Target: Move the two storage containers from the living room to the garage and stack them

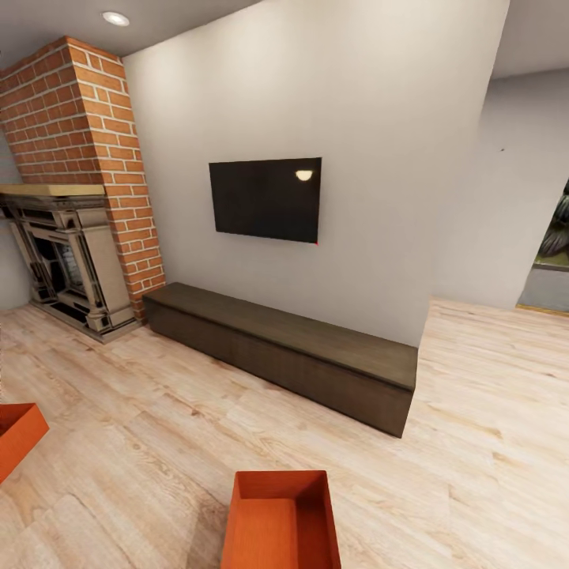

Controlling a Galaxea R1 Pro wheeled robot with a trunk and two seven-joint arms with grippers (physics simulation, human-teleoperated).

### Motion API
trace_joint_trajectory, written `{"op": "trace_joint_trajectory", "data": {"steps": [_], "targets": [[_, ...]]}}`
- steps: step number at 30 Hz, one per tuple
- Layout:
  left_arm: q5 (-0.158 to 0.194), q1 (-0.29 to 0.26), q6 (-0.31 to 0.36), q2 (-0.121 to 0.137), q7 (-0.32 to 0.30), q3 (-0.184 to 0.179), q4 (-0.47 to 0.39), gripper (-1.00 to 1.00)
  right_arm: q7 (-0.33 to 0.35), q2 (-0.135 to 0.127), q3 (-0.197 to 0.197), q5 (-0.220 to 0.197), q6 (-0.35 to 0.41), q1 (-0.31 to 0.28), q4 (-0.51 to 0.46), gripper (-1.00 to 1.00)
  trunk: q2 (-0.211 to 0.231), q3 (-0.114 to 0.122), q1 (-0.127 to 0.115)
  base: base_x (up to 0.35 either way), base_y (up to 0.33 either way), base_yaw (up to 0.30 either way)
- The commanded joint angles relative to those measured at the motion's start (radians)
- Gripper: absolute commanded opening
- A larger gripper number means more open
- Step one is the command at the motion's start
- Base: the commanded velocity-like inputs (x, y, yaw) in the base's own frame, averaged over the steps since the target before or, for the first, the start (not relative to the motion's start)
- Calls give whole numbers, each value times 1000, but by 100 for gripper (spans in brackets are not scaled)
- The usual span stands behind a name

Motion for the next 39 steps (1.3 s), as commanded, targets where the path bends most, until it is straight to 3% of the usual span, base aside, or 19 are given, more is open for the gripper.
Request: {"op": "trace_joint_trajectory", "data": {"steps": [1,39], "targets": [[2,0,-2,-1,1,3,-1,100,-1,0,9,-9,-6,-1,3,100,-1,-1,0,0,158,0],[3,0,-2,1,1,3,0,100,0,5,10,-7,-6,-1,3,100,-1,-1,0,-15,-3,0]]}}
